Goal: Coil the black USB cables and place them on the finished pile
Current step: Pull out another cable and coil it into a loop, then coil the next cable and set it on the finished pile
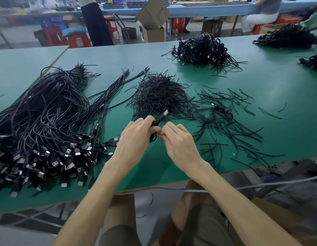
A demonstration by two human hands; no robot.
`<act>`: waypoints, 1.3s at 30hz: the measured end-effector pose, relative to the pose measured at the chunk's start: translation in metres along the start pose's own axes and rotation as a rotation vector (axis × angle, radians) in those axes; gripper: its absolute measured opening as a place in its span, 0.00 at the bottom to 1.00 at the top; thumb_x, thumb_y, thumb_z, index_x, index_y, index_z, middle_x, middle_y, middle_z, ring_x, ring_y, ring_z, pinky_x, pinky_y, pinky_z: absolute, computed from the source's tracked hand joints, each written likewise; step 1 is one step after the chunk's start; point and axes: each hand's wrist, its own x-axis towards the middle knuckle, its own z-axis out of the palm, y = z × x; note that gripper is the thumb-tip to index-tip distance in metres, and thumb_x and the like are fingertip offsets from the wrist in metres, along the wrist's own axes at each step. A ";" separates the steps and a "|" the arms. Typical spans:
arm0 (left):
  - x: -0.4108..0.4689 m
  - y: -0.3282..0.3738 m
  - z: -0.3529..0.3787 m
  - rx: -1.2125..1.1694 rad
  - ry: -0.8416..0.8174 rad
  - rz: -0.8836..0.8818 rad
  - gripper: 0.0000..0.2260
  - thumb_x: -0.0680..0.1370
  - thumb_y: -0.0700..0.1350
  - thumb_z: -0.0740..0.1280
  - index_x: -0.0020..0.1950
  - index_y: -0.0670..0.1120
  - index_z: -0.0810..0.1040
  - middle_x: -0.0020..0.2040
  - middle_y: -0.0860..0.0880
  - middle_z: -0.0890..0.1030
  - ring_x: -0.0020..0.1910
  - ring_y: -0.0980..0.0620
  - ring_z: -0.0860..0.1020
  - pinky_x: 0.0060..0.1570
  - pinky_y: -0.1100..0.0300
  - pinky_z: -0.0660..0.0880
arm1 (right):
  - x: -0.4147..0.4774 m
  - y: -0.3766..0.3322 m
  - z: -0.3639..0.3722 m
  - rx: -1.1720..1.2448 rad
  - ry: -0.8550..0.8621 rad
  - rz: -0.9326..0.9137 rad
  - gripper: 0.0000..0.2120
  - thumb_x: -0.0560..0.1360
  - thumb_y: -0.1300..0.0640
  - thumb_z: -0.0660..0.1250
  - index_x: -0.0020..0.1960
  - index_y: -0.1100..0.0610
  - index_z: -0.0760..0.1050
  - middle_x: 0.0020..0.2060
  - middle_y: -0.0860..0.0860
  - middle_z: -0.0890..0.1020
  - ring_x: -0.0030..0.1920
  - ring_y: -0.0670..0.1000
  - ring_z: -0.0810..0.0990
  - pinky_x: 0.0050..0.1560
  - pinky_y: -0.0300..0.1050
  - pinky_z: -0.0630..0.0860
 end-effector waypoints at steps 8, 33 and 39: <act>0.010 -0.003 0.018 -0.290 -0.109 -0.300 0.12 0.85 0.55 0.60 0.47 0.51 0.72 0.33 0.51 0.78 0.33 0.52 0.74 0.37 0.57 0.71 | -0.007 0.007 0.002 0.019 -0.031 0.075 0.09 0.81 0.63 0.67 0.42 0.63 0.75 0.36 0.53 0.76 0.33 0.56 0.72 0.40 0.54 0.75; 0.014 -0.033 0.023 -0.270 0.020 -0.487 0.08 0.82 0.38 0.66 0.58 0.45 0.81 0.52 0.47 0.81 0.48 0.50 0.80 0.53 0.58 0.75 | 0.056 0.079 -0.076 0.291 0.066 0.746 0.13 0.80 0.49 0.67 0.48 0.58 0.82 0.39 0.51 0.85 0.33 0.43 0.80 0.33 0.34 0.74; 0.004 -0.046 0.030 0.155 -0.039 -0.441 0.15 0.83 0.41 0.64 0.69 0.41 0.75 0.64 0.43 0.74 0.64 0.43 0.69 0.64 0.49 0.70 | 0.043 0.144 -0.067 -0.273 -0.121 0.732 0.16 0.79 0.49 0.70 0.57 0.62 0.80 0.51 0.58 0.81 0.57 0.58 0.76 0.54 0.52 0.76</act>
